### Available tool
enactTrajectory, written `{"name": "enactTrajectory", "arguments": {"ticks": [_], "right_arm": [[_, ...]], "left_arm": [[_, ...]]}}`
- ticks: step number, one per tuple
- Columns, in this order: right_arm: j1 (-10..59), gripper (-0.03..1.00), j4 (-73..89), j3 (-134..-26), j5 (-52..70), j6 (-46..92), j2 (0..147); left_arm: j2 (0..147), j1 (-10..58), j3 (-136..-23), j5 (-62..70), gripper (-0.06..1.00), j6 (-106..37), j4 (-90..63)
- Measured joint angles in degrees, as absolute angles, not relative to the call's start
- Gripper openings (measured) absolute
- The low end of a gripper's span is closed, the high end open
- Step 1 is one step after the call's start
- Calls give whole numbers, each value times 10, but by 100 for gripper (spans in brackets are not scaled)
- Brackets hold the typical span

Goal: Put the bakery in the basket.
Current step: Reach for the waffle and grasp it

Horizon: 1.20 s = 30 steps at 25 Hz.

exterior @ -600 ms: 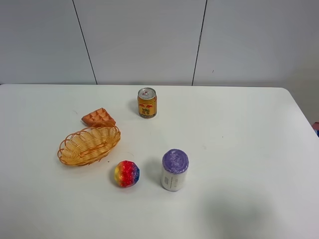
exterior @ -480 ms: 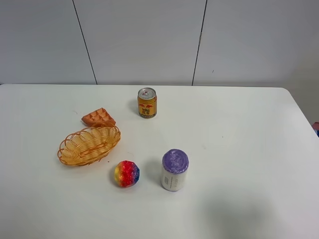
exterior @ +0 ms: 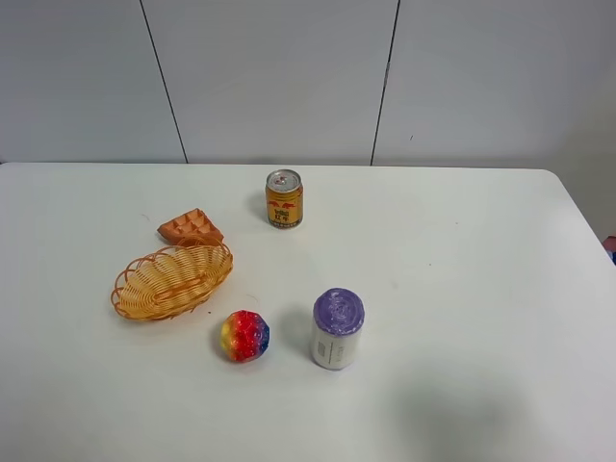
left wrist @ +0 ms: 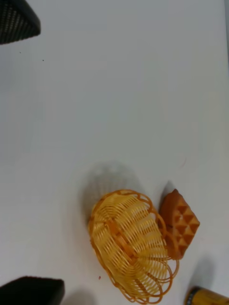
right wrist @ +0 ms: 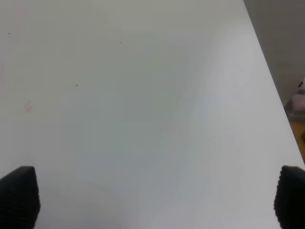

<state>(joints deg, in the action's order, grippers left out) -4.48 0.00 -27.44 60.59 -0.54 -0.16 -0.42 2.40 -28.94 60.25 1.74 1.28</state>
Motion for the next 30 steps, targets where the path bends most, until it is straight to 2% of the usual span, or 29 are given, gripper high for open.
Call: {"name": "enactTrajectory", "arguments": {"ticks": [4,7,10,13,21,30], "right_arm": [[-45,99,0,-274,606,-5,-2],[-45,99,0,-274,606,-5,-2],[-45,99,0,-274,606,-5,-2],[-45,99,0,-274,606,-5,-2],[-45,99,0,-274,605,-5,-2],[-45,99,0,-274,605,-5,-2]], "left_arm": [[16,24,-300,582,99,19,14],[75,24,-326,486,99,20,10],[176,24,-372,362,99,21,-4],[317,24,-436,302,99,21,-13],[694,30,-623,278,99,21,-85],[948,111,-683,242,99,21,-102]]}}
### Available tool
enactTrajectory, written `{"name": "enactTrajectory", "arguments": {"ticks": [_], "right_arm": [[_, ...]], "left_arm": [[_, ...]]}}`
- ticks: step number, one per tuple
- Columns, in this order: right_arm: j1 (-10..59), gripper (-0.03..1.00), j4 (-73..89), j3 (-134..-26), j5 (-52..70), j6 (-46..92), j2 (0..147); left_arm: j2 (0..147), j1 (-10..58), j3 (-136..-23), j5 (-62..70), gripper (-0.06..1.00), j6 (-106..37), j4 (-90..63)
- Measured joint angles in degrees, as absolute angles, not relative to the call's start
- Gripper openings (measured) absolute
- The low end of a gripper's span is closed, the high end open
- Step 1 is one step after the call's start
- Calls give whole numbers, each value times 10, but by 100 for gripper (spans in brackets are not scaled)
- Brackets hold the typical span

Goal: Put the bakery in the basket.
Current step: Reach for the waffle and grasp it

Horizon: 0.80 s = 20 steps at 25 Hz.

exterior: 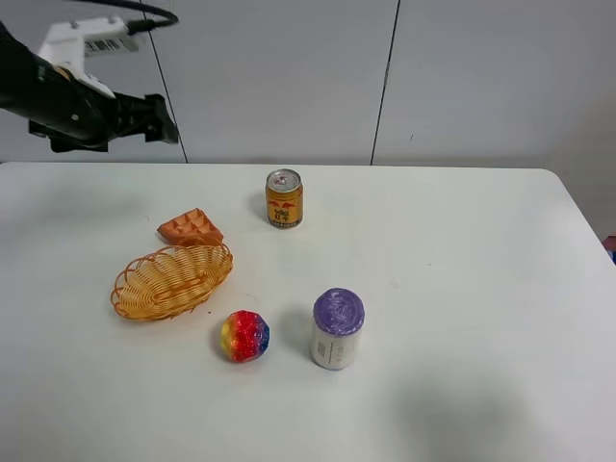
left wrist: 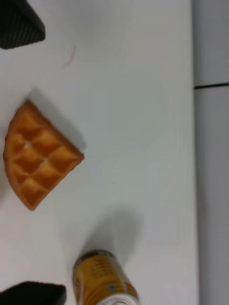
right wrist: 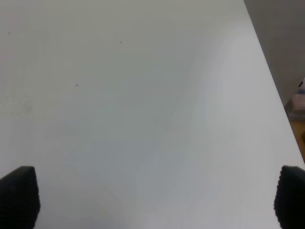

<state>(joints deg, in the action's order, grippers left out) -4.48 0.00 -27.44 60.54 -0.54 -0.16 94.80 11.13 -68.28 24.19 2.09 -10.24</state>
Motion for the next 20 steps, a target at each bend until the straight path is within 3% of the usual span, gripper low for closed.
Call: {"name": "enactTrajectory", "arguments": {"ticks": [12,20], "right_arm": [[-45,99,0,-274,605,-5,-2],[-45,99,0,-274,605,-5,-2]], "left_arm": [[1089,142,-689,199,99,21,-104],[1147,142,-759,221,99,21,-106]]}}
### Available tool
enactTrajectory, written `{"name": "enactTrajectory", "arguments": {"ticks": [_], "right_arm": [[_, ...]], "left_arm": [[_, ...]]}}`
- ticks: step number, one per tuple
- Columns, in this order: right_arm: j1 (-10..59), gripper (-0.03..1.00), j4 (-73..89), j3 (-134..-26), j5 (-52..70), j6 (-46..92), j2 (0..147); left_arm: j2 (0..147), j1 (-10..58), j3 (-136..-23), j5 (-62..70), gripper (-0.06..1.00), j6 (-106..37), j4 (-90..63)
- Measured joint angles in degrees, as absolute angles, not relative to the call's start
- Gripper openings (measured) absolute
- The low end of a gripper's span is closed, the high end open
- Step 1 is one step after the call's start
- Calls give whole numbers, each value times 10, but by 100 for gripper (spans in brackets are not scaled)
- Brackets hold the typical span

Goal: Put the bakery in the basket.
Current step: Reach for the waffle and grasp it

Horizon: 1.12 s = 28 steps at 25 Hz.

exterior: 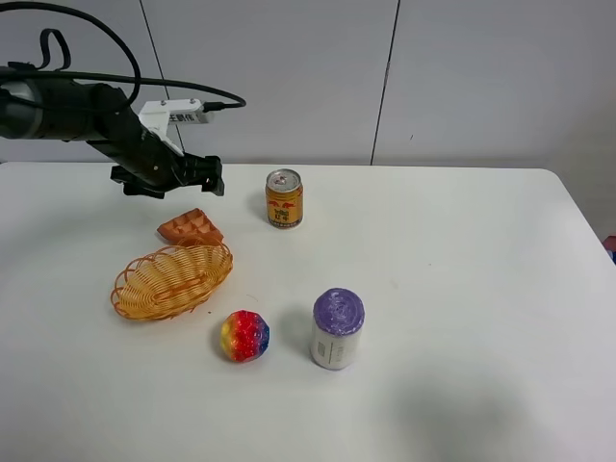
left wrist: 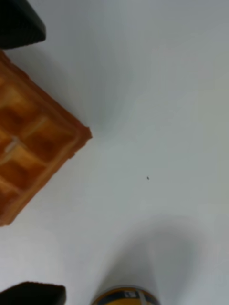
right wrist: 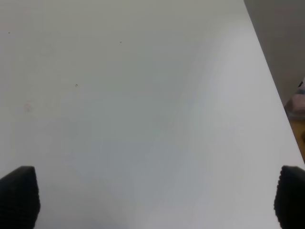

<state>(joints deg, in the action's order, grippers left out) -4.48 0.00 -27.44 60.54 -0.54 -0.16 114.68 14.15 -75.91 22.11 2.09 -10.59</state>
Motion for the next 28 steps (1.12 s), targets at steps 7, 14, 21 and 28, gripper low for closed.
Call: {"name": "enactTrajectory", "arguments": {"ticks": [7,14,21,28], "right_arm": [[-45,99,0,-274,605,-5,-2],[-45,99,0,-274,605,-5,-2],[-45,99,0,-274,605,-5,-2],[-45,99,0,-274,605,-5,-2]], "left_arm": [[1193,142,-772,239,99,20,-78],[1219,142,-772,234,99,20,-41],[1232,142,-776,225,99,20,-39],[1240,143,-776,223,99,20,-39]]}}
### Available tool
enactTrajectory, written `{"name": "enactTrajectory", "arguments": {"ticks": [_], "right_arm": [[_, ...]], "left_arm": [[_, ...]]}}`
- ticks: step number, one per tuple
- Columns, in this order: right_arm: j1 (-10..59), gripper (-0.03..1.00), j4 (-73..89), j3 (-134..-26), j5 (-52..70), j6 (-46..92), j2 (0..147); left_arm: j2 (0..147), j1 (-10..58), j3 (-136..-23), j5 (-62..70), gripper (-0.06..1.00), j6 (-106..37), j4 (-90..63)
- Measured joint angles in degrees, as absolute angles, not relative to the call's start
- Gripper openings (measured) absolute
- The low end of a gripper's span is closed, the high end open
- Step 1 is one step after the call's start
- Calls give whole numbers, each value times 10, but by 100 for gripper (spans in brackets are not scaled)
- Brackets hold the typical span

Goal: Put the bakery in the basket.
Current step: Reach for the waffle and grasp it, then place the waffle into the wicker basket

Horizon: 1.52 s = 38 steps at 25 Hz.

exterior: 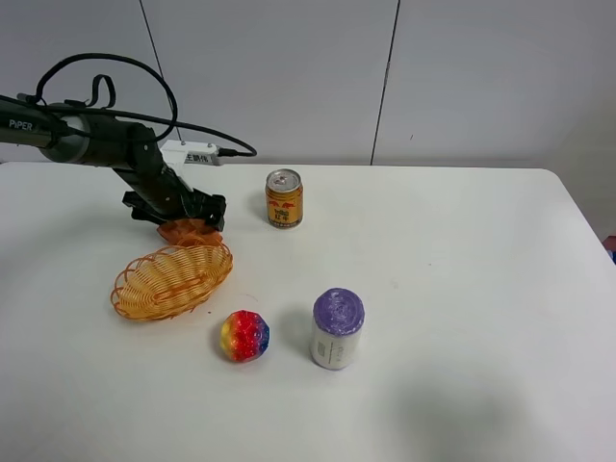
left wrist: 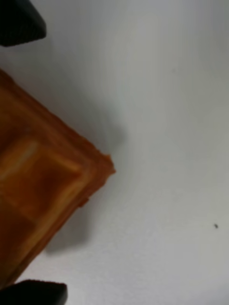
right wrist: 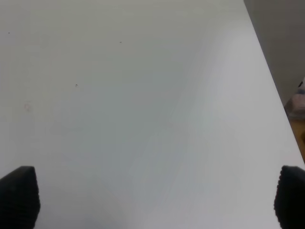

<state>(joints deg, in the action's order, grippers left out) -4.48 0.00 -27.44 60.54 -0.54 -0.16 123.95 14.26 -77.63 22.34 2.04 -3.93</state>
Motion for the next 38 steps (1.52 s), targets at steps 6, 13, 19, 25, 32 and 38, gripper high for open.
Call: {"name": "enactTrajectory", "arguments": {"ticks": [6,13,19,25,32,38], "right_arm": [[-45,99,0,-274,605,-5,-2],[-45,99,0,-274,605,-5,-2],[-45,99,0,-274,605,-5,-2],[-45,99,0,-274,605,-5,-2],[-45,99,0,-274,605,-5,-2],[-45,99,0,-274,605,-5,-2]], "left_arm": [[1240,143,-776,229,91,20,-39],[1240,143,-777,230,73,20,-38],[1240,143,-777,230,73,20,-38],[1240,143,-777,232,73,20,-38],[1240,143,-777,236,73,20,-38],[1240,143,-777,235,73,20,-38]]}}
